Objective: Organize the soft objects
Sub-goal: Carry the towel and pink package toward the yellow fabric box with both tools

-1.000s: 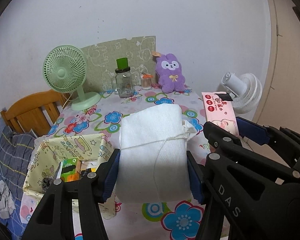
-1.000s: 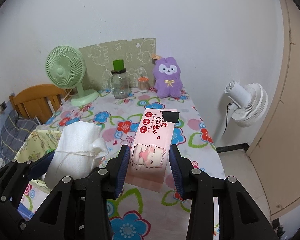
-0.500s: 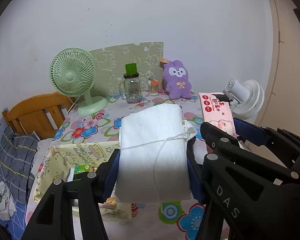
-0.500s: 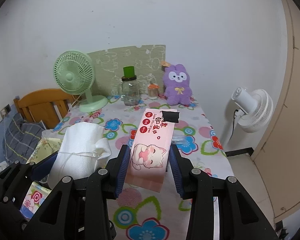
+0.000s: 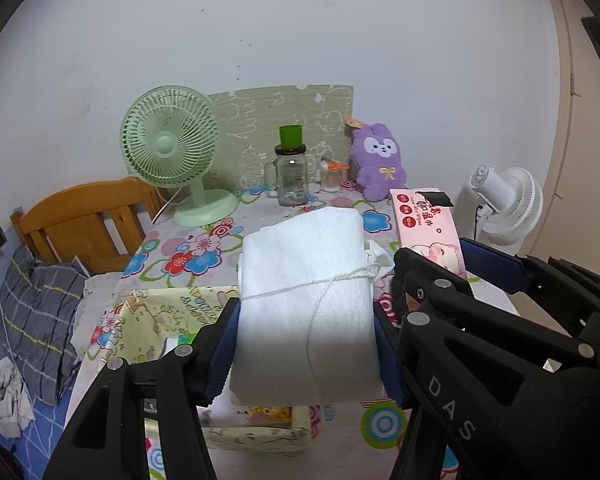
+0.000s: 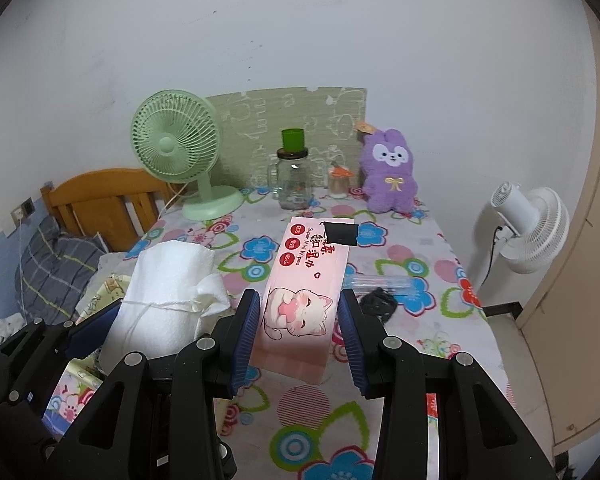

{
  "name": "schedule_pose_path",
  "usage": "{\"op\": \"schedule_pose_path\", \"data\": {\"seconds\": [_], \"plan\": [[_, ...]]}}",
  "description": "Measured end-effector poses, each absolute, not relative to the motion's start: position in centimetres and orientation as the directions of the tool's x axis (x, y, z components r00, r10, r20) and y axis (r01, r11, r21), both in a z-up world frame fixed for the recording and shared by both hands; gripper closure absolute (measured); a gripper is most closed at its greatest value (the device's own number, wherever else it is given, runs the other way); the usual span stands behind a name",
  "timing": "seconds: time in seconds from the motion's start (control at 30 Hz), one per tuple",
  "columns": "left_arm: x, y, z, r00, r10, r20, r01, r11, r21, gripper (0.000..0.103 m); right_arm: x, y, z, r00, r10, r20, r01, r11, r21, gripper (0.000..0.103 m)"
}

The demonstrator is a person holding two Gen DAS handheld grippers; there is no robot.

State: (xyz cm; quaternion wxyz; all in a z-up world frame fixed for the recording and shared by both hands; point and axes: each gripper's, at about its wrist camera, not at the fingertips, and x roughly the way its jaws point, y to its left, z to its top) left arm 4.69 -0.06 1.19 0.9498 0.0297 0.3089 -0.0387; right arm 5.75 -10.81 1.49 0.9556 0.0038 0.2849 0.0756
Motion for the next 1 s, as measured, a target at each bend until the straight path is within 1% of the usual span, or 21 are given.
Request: {"op": "schedule_pose_path", "data": {"seconds": [0.6, 1.0], "plan": [[6.7, 5.6, -1.2, 0.779, 0.018, -0.627, 0.012, 0.999, 0.043, 0.040, 7.7, -4.9, -0.1, 0.789, 0.199, -0.582, -0.231, 0.973, 0.019, 0.060], [7.8, 8.4, -3.8, 0.730, 0.050, -0.681, -0.027, 0.999, 0.045, 0.040, 8.9, -1.5, -2.2, 0.742, 0.226, -0.631, -0.290, 0.957, 0.002, 0.060]]}}
